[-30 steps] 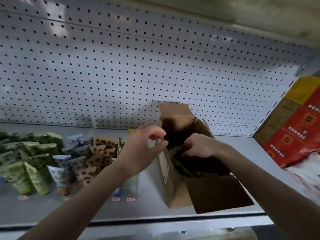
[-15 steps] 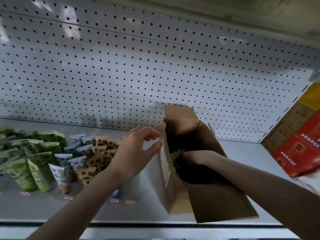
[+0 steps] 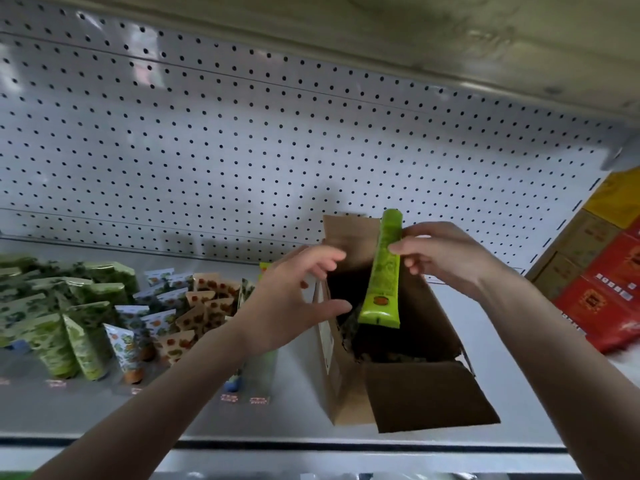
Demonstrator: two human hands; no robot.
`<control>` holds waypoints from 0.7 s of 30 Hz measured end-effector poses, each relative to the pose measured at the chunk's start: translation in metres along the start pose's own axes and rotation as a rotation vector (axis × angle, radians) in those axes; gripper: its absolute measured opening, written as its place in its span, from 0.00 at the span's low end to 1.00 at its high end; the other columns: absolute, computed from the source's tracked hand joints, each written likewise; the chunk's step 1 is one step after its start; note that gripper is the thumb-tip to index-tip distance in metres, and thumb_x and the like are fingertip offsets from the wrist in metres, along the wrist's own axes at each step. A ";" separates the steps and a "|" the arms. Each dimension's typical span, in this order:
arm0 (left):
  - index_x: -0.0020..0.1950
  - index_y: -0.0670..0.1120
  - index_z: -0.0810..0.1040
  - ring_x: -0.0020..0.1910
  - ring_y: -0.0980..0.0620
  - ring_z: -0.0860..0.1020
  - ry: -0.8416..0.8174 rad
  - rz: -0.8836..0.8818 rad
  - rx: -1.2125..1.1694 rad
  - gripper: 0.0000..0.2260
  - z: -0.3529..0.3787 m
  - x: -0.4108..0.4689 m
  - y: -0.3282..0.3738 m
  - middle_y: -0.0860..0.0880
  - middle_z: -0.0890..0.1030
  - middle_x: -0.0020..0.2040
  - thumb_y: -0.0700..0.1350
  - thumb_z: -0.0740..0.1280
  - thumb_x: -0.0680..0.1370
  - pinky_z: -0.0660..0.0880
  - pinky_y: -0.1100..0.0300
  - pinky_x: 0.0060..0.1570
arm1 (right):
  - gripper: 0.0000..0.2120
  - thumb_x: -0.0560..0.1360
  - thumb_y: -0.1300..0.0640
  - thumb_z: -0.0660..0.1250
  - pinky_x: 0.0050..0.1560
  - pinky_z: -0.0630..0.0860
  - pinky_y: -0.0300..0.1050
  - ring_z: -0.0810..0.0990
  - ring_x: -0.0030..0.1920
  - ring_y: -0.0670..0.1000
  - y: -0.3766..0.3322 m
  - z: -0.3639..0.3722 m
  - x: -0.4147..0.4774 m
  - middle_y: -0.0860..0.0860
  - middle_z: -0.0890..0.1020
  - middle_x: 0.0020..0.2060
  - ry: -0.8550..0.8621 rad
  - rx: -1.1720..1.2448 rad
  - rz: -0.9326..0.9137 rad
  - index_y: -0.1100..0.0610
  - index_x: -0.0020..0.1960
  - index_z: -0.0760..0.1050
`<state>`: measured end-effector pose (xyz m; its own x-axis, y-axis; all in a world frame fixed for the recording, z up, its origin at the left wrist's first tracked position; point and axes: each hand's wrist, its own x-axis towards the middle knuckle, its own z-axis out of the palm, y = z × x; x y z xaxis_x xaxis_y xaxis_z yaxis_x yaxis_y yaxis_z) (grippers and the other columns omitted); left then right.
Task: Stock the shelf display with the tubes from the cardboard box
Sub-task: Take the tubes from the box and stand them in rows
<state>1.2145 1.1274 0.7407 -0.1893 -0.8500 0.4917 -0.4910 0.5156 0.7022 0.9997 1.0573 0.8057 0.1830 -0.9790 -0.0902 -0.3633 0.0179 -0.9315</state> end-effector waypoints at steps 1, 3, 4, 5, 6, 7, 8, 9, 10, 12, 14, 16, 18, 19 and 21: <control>0.61 0.61 0.70 0.52 0.62 0.74 -0.022 0.003 -0.017 0.26 -0.001 0.000 0.004 0.57 0.76 0.54 0.51 0.76 0.67 0.70 0.71 0.48 | 0.02 0.71 0.65 0.69 0.31 0.71 0.36 0.72 0.31 0.47 -0.004 0.002 -0.004 0.51 0.77 0.29 -0.001 0.094 -0.004 0.63 0.42 0.78; 0.63 0.61 0.68 0.54 0.60 0.74 -0.032 0.064 -0.028 0.29 -0.002 0.000 0.012 0.56 0.73 0.57 0.48 0.77 0.67 0.72 0.67 0.50 | 0.02 0.71 0.66 0.67 0.30 0.71 0.36 0.72 0.30 0.47 -0.007 0.012 -0.013 0.52 0.77 0.30 -0.029 0.206 0.011 0.62 0.41 0.77; 0.64 0.61 0.69 0.54 0.58 0.74 -0.034 0.113 -0.027 0.29 -0.004 0.000 0.014 0.55 0.72 0.57 0.48 0.76 0.67 0.72 0.66 0.50 | 0.02 0.72 0.65 0.67 0.30 0.70 0.36 0.72 0.30 0.48 -0.007 0.018 -0.015 0.54 0.76 0.31 -0.037 0.238 0.026 0.62 0.40 0.77; 0.64 0.60 0.69 0.55 0.57 0.74 -0.043 0.149 -0.035 0.29 -0.007 -0.002 0.016 0.55 0.71 0.58 0.48 0.76 0.67 0.73 0.64 0.50 | 0.02 0.72 0.65 0.67 0.30 0.70 0.36 0.71 0.29 0.48 -0.008 0.024 -0.018 0.54 0.75 0.31 -0.035 0.267 0.047 0.62 0.40 0.77; 0.64 0.58 0.70 0.55 0.56 0.74 -0.052 0.174 -0.052 0.28 -0.010 -0.003 0.018 0.55 0.70 0.58 0.49 0.75 0.67 0.74 0.63 0.50 | 0.02 0.72 0.64 0.67 0.30 0.70 0.36 0.71 0.29 0.48 -0.008 0.029 -0.019 0.55 0.74 0.31 -0.032 0.299 0.068 0.62 0.40 0.77; 0.63 0.56 0.72 0.55 0.56 0.74 -0.051 0.201 -0.058 0.26 -0.013 -0.004 0.019 0.55 0.70 0.59 0.50 0.75 0.67 0.74 0.61 0.50 | 0.03 0.71 0.64 0.67 0.30 0.70 0.36 0.70 0.29 0.48 -0.009 0.034 -0.020 0.55 0.74 0.31 -0.031 0.337 0.088 0.62 0.39 0.77; 0.61 0.53 0.76 0.54 0.56 0.75 -0.027 0.237 -0.049 0.23 -0.016 -0.005 0.021 0.54 0.71 0.59 0.50 0.75 0.67 0.75 0.61 0.50 | 0.03 0.71 0.63 0.67 0.31 0.70 0.37 0.70 0.29 0.48 -0.010 0.038 -0.021 0.56 0.74 0.32 -0.034 0.373 0.102 0.62 0.39 0.77; 0.58 0.50 0.79 0.53 0.56 0.76 0.018 0.280 -0.027 0.19 -0.020 -0.006 0.023 0.52 0.73 0.58 0.49 0.74 0.68 0.76 0.61 0.49 | 0.03 0.71 0.62 0.67 0.33 0.71 0.38 0.71 0.30 0.49 -0.011 0.043 -0.022 0.57 0.74 0.33 -0.042 0.406 0.114 0.62 0.40 0.77; 0.55 0.47 0.81 0.51 0.56 0.77 0.074 0.319 -0.004 0.16 -0.024 -0.007 0.025 0.50 0.75 0.56 0.48 0.73 0.69 0.76 0.62 0.49 | 0.03 0.72 0.61 0.67 0.34 0.72 0.39 0.72 0.32 0.50 -0.012 0.048 -0.023 0.59 0.75 0.36 -0.060 0.427 0.125 0.61 0.42 0.77; 0.52 0.44 0.82 0.46 0.58 0.78 0.176 0.328 0.009 0.12 -0.036 -0.005 0.029 0.48 0.79 0.50 0.46 0.72 0.70 0.75 0.67 0.48 | 0.06 0.74 0.57 0.65 0.33 0.75 0.38 0.75 0.32 0.50 -0.015 0.059 -0.028 0.60 0.78 0.38 -0.105 0.372 0.132 0.60 0.46 0.78; 0.51 0.47 0.81 0.42 0.60 0.78 0.241 0.272 -0.032 0.11 -0.053 -0.001 0.029 0.50 0.80 0.44 0.46 0.73 0.70 0.74 0.71 0.44 | 0.10 0.76 0.51 0.63 0.31 0.75 0.37 0.76 0.31 0.49 -0.020 0.071 -0.036 0.60 0.82 0.37 -0.107 0.232 0.099 0.58 0.49 0.77; 0.49 0.51 0.81 0.39 0.60 0.77 0.245 0.208 -0.066 0.08 -0.070 0.003 0.028 0.51 0.79 0.42 0.47 0.72 0.70 0.73 0.70 0.41 | 0.13 0.77 0.48 0.63 0.33 0.75 0.39 0.76 0.32 0.49 -0.028 0.080 -0.046 0.58 0.82 0.36 -0.031 0.186 0.009 0.58 0.50 0.76; 0.48 0.51 0.81 0.37 0.60 0.77 0.211 0.150 -0.078 0.08 -0.084 0.004 0.027 0.50 0.80 0.40 0.48 0.73 0.69 0.74 0.66 0.40 | 0.14 0.76 0.48 0.64 0.36 0.77 0.39 0.76 0.34 0.48 -0.036 0.087 -0.056 0.53 0.81 0.36 0.051 0.189 -0.131 0.58 0.50 0.78; 0.47 0.51 0.82 0.37 0.58 0.78 0.197 0.124 -0.093 0.09 -0.088 0.003 0.026 0.51 0.81 0.40 0.49 0.73 0.68 0.75 0.64 0.40 | 0.13 0.75 0.49 0.65 0.38 0.78 0.40 0.77 0.36 0.47 -0.041 0.091 -0.061 0.53 0.80 0.38 0.061 0.176 -0.199 0.58 0.50 0.79; 0.47 0.49 0.82 0.38 0.54 0.81 0.183 0.099 -0.146 0.10 -0.093 0.001 0.023 0.50 0.84 0.41 0.48 0.73 0.67 0.79 0.57 0.43 | 0.08 0.74 0.54 0.67 0.42 0.80 0.41 0.79 0.38 0.47 -0.046 0.099 -0.070 0.55 0.80 0.41 0.041 0.131 -0.294 0.56 0.50 0.79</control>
<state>1.2815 1.1484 0.8055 -0.0662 -0.7678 0.6373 -0.3476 0.6164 0.7065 1.0942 1.1453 0.8194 0.2250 -0.9533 0.2014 -0.1790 -0.2436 -0.9532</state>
